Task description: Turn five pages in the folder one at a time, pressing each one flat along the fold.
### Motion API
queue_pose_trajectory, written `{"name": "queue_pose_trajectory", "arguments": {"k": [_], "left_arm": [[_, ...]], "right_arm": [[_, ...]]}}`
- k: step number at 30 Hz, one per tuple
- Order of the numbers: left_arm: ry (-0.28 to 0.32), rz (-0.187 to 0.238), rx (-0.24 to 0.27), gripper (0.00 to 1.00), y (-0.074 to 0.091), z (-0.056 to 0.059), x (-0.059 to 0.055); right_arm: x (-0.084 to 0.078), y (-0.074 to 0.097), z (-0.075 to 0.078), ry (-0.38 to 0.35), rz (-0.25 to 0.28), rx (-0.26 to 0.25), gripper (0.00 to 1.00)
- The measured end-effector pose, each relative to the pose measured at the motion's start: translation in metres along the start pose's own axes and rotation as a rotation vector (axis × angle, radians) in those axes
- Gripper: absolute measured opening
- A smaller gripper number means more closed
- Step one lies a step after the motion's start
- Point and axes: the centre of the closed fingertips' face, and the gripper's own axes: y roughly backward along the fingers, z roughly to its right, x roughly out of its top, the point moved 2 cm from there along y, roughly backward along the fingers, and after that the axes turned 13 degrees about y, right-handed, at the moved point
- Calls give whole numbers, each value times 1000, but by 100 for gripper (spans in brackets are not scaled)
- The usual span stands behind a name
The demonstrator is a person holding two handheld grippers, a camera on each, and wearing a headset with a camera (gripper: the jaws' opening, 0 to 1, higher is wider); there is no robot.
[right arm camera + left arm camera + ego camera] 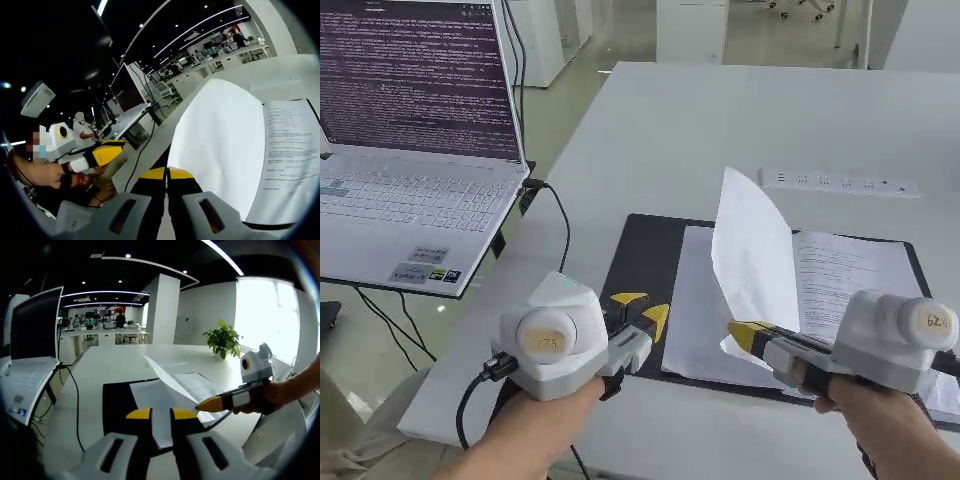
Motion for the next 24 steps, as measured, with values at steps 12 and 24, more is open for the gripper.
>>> {"name": "queue_pose_trajectory", "arguments": {"k": [12,24], "left_arm": [[15,-7,22,12,11,-15,-6],[39,-59,44,12,10,-29,-31]], "right_arm": [[-27,-33,-6,-7,-93,16,0],[-57,-58,-7,-18,-181,24,0]]}}
